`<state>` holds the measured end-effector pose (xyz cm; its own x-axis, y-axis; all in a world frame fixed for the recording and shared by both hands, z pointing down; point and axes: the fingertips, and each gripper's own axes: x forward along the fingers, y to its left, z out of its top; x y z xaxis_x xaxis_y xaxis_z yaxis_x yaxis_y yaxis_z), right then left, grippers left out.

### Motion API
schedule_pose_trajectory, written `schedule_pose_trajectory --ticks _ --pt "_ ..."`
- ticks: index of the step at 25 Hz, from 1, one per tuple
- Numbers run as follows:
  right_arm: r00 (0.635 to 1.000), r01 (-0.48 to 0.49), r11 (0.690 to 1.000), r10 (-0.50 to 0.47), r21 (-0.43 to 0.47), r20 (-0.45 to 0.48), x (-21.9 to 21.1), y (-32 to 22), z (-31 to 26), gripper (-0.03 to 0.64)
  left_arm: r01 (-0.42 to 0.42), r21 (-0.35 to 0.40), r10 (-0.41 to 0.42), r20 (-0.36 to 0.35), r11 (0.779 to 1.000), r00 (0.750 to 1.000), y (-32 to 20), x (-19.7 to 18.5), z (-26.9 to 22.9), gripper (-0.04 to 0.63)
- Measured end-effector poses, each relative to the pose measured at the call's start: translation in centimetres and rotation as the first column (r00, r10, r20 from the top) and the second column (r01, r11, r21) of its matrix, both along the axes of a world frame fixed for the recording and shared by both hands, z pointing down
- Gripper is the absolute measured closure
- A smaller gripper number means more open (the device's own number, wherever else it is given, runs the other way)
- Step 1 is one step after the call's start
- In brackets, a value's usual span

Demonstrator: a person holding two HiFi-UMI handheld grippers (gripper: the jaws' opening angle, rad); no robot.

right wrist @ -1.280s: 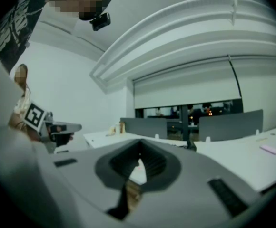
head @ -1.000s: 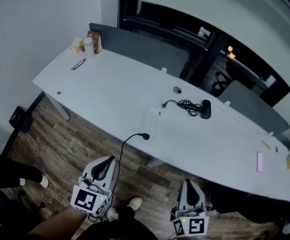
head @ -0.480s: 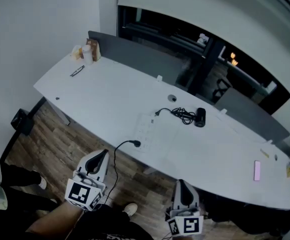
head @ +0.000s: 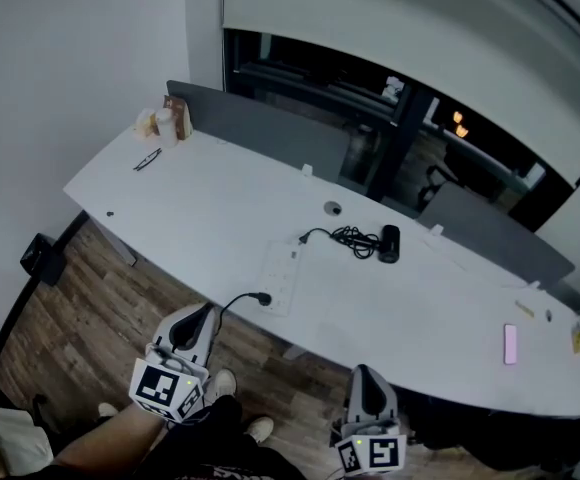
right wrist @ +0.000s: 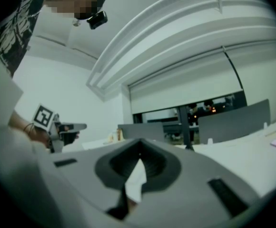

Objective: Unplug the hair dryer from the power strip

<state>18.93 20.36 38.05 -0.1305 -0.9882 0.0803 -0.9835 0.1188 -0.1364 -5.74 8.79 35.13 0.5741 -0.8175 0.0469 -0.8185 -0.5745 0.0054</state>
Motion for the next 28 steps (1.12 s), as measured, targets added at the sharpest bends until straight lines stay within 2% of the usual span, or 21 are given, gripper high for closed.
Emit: schedule_pose_trajectory --ticks 9,18,28 --pt "1.000 -0.020 0.999 0.020 -0.025 0.005 0.7 -2.8 0.9 0.588 -0.017 -0.024 0.017 -0.001 1.000 1.000 -2.7 0.7 1.4 0.572" --pt "1.000 0.000 0.999 0.000 -0.045 -0.003 -1.6 -8.7 1.5 0.588 -0.039 -0.075 0.039 -0.002 0.996 0.999 -7.4 0.0 3.2 0.572" --pt "1.000 0.007 0.997 -0.009 -0.081 -0.024 -3.7 -15.7 2.4 0.588 -0.112 -0.118 0.111 -0.009 0.987 0.994 -13.8 0.3 5.4 0.572"
